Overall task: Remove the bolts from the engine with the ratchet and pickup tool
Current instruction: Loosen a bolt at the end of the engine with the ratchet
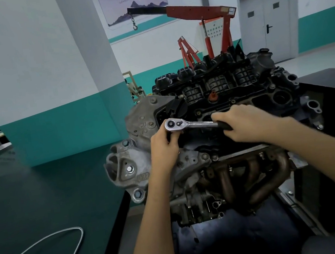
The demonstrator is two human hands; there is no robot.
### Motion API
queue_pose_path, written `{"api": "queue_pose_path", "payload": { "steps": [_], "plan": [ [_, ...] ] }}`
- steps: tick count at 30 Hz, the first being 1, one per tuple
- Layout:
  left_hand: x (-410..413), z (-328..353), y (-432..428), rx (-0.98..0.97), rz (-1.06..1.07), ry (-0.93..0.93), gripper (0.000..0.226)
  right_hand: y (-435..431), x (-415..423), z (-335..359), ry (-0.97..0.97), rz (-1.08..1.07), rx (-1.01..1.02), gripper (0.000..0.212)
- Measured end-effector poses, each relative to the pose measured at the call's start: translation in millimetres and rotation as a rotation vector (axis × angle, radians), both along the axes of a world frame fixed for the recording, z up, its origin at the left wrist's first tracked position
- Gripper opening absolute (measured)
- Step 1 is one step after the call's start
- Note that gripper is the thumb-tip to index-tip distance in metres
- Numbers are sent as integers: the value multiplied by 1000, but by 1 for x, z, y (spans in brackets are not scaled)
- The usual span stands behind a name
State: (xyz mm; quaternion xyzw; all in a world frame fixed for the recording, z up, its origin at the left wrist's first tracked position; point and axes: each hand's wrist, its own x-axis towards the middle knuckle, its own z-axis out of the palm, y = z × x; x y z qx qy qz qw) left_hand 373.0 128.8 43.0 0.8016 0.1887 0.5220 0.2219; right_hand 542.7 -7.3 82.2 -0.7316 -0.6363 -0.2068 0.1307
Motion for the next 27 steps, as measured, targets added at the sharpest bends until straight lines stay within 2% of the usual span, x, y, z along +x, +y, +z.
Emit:
{"api": "queue_pose_path", "payload": {
  "steps": [2,5,7,9,11,14,18,20,21,23,24,27],
  "plan": [
    [1,0,-1,-17,29,-20,11,-4,-20,-28,209,2,51,18],
    [3,-1,-2,-16,47,-2,22,-5,-71,-74,732,101,145,21],
    [4,-2,1,-37,37,0,17,7,-108,-92,942,133,247,19],
    [4,-5,5,-69,11,-27,12,20,-133,-100,1072,160,286,19],
    [3,-5,4,-83,-16,-47,20,22,-130,-97,1034,155,258,21],
    [-1,-1,3,-50,-102,-28,28,5,-85,-78,815,186,116,23],
    [-4,1,6,-18,-153,38,15,-5,-14,-24,261,82,-82,31],
    [-3,1,5,-38,-135,32,12,-1,2,1,-2,17,-91,35],
    [-3,1,3,-52,-120,19,11,0,3,6,-64,6,-62,34],
    [-2,0,1,-81,-83,-26,13,0,-6,-3,-46,-31,11,27],
    [-2,0,0,-87,-60,-43,19,-2,-16,-18,41,-43,45,25],
    [0,0,-1,-57,-40,-29,33,-6,-69,-71,614,18,139,19]
  ]
}}
